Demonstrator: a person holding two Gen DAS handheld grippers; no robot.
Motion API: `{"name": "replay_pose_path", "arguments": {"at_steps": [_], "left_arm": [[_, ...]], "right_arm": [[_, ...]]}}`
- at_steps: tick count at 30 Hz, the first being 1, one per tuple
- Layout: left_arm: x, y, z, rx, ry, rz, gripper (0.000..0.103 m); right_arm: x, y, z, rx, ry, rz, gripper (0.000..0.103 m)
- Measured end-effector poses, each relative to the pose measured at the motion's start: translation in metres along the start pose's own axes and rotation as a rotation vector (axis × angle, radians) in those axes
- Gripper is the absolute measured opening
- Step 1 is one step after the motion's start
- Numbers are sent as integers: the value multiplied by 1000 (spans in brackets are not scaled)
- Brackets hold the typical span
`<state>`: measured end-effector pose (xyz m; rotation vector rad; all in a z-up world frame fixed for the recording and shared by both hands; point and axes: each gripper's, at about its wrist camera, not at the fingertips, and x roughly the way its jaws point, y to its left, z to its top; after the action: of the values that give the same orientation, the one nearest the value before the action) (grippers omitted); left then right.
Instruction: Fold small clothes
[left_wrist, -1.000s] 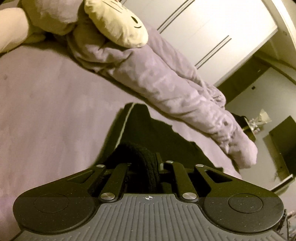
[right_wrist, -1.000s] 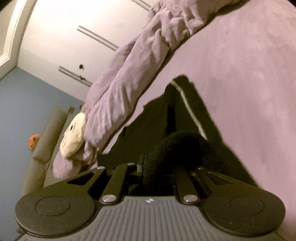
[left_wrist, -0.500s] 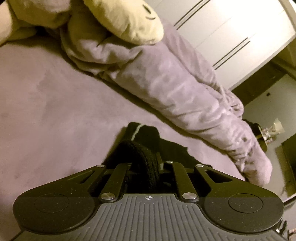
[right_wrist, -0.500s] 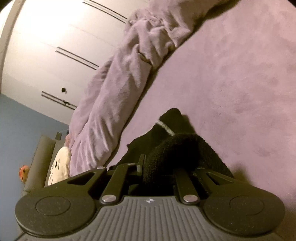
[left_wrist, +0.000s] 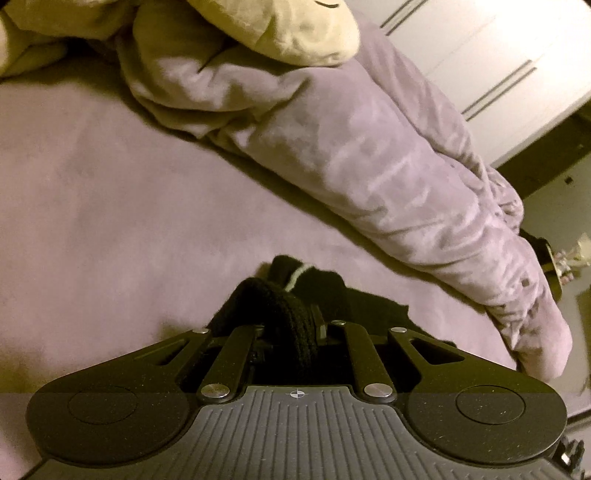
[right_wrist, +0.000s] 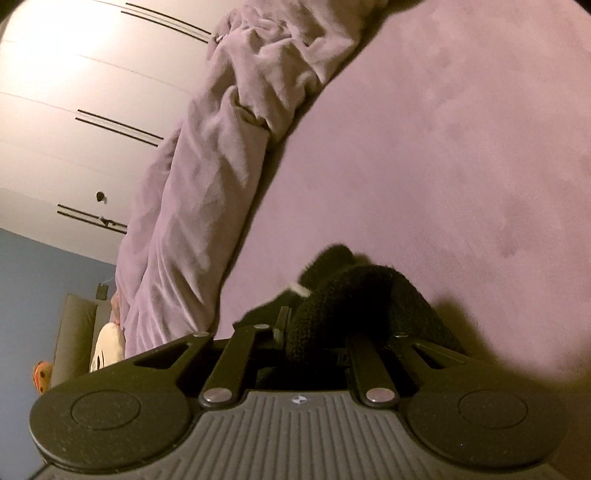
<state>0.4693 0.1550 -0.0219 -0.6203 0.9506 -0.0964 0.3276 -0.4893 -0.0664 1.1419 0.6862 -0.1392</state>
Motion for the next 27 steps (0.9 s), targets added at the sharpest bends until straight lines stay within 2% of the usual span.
{"name": "replay_pose_path", "arguments": {"at_steps": [3,5,7,9,10,11,12,13,15,16,18,19,21,23,25,27], "left_arm": [[0,-5,8,-32,8,9,12],[7,-12,10,4,18,36,16],[15,-18,9,31,8,85,28],[21,-19,6,23,3,104,60],[21,-19,4,18,-13,122,65],[17,-19,1,18,-50,130,66],[11,-19,-1,25,-71,126,67],[5,-18,-2,34,-90,125,67],[-8,-17,-4,63,-105,135,71],[-13,-17,-6,86,-110,137,73],[-21,-21,-7,147,-93,149,74],[-22,-25,-8,179,-79,145,74],[-22,-34,-13,233,-44,119,74],[-19,-46,-19,255,-22,73,74],[-16,-56,-26,238,-20,55,74],[-9,-65,-31,232,12,17,75]], "right_arm": [[0,7,8,51,-9,0,9],[6,11,11,46,1,-12,10],[15,11,14,25,9,-61,11],[24,9,14,24,8,-74,13],[28,8,14,22,1,-78,13],[30,7,14,27,-7,-79,16],[31,4,13,41,-14,-72,19],[28,3,12,64,-28,-67,27],[9,5,6,49,-110,-67,45],[0,7,3,20,-147,-84,58],[-21,21,-4,-115,-216,-139,62],[-26,33,-8,-226,-215,-185,62],[-23,61,-24,-454,-164,-232,62],[-10,82,-43,-576,-74,-206,62],[12,96,-58,-582,26,-162,62],[38,103,-68,-542,76,-189,62]]}}
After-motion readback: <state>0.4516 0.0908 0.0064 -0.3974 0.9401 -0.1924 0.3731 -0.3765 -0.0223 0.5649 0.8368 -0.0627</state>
